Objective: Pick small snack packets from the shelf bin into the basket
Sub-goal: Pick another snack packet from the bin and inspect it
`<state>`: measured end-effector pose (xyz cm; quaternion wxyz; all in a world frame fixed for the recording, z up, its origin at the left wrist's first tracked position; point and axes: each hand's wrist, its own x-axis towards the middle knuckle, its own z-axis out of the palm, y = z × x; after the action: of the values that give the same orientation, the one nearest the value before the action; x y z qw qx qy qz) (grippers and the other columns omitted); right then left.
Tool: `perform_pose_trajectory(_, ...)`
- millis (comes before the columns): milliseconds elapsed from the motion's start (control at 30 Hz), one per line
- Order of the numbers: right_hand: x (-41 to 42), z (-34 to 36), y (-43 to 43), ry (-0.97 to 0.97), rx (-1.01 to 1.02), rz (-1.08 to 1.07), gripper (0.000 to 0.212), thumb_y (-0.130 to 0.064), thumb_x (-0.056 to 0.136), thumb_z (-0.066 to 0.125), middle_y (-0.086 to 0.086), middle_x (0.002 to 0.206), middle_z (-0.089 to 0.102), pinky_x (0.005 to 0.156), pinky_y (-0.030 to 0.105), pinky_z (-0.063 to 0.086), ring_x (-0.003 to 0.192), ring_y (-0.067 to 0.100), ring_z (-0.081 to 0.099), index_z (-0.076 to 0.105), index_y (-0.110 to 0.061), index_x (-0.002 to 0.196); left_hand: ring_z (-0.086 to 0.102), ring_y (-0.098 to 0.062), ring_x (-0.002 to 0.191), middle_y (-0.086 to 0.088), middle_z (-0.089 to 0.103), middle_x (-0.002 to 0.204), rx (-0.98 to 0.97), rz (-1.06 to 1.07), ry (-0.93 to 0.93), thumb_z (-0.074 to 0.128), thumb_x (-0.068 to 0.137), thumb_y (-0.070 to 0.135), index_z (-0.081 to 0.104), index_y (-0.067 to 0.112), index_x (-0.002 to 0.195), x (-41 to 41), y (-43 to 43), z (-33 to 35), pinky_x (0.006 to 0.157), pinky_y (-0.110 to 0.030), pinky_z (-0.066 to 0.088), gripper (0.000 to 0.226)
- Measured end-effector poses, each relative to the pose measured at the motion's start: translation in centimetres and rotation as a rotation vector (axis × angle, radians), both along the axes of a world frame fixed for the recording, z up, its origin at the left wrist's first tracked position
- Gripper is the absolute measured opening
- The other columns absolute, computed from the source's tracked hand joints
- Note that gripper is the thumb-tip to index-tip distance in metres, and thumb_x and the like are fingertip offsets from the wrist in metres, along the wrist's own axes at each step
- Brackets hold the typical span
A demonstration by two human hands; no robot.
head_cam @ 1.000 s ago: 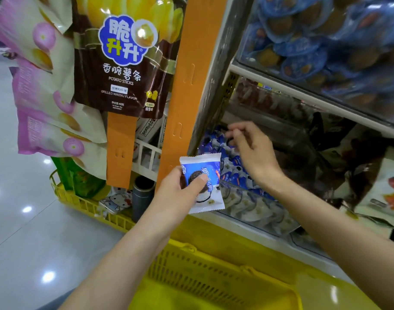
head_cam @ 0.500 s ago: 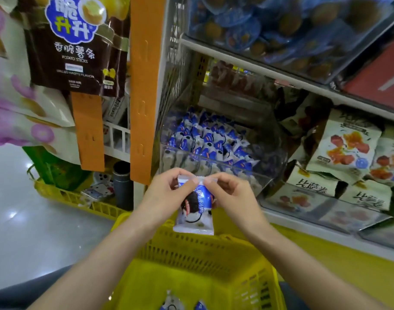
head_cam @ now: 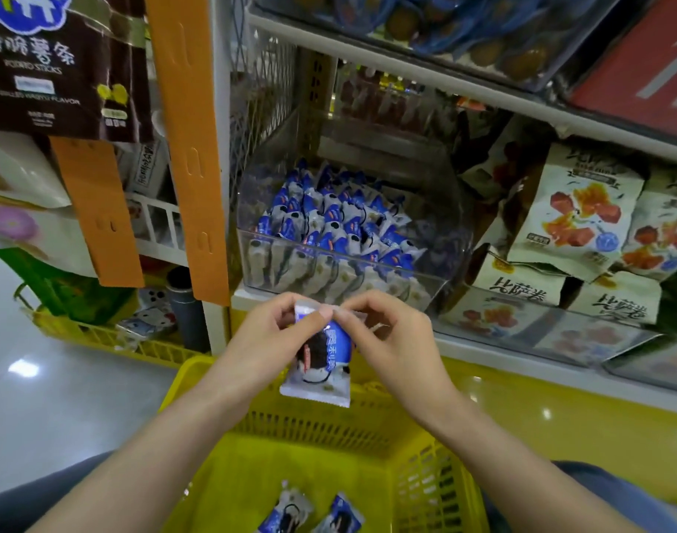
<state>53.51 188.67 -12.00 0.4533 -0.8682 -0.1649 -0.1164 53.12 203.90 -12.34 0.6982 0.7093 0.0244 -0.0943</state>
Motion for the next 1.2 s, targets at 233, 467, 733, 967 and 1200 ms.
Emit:
perform_pose_trajectory(233, 0.4, 0.6, -0.5, 0.528, 0.667, -0.110, 0.004, -0.006, 0.092, 0.053, 0.012, 0.086, 0.067, 0.058, 0.017, 0.055, 0.061, 0.006, 0.065, 0.054, -0.003, 0.095, 0.068, -0.008, 0.081, 0.001, 0.072, 0.096, -0.035, 0.121, -0.028, 0.070, 0.079, 0.015, 0.061, 0.017, 0.105, -0.2, 0.2, -0.1, 0.063, -0.018, 0.055, 0.028)
perform_pose_trajectory(467, -0.5, -0.5, -0.1, 0.697, 0.264, 0.112, 0.027, 0.000, 0.086, 0.060, 0.009, 0.088, 0.068, 0.067, 0.021, 0.055, 0.066, 0.005, 0.065, 0.052, -0.003, 0.111, 0.067, -0.008, 0.075, 0.001, 0.071, 0.080, -0.049, 0.218, -0.145, 0.057, 0.090, 0.019, 0.066, 0.013, 0.083, -0.1, 1.0, -0.4, 0.065, -0.019, 0.056, 0.013)
perform_pose_trajectory(733, -0.7, -1.0, 0.3, 0.311, -0.012, 0.076, 0.032, -0.030, 0.084, 0.065, -0.014, 0.102, 0.063, 0.086, 0.017, 0.047, 0.095, -0.003, 0.057, 0.053, -0.025, 0.113, 0.055, -0.011, 0.066, 0.007, 0.059, 0.060, 0.185, 0.078, -0.233, 0.058, 0.088, 0.012, 0.062, 0.012, 0.072, -0.4, 0.8, -0.5, 0.067, -0.029, 0.046, 0.017)
perform_pose_trajectory(967, -0.7, -0.9, 0.2, 0.231, 0.060, 0.074, 0.004, -0.024, 0.085, 0.065, -0.007, 0.075, 0.067, 0.066, 0.017, 0.050, 0.072, 0.001, 0.062, 0.062, -0.024, 0.083, 0.048, -0.016, 0.061, -0.002, 0.053, 0.060, 0.312, 0.013, -0.301, 0.054, 0.091, 0.027, 0.061, 0.017, 0.074, -0.8, 0.5, -1.0, 0.061, -0.033, 0.038, 0.021)
perform_pose_trajectory(1200, -1.0, -0.9, 0.1, -0.037, -0.133, 0.030, 0.007, -0.029, 0.088, 0.060, -0.012, 0.075, 0.061, 0.062, 0.015, 0.046, 0.072, 0.002, 0.058, 0.062, -0.027, 0.081, 0.050, -0.011, 0.062, -0.002, 0.056, 0.066, 0.333, 0.002, -0.324, 0.053, 0.090, 0.029, 0.060, 0.018, 0.078, -0.8, 0.4, -1.2, 0.060, -0.035, 0.041, 0.017)
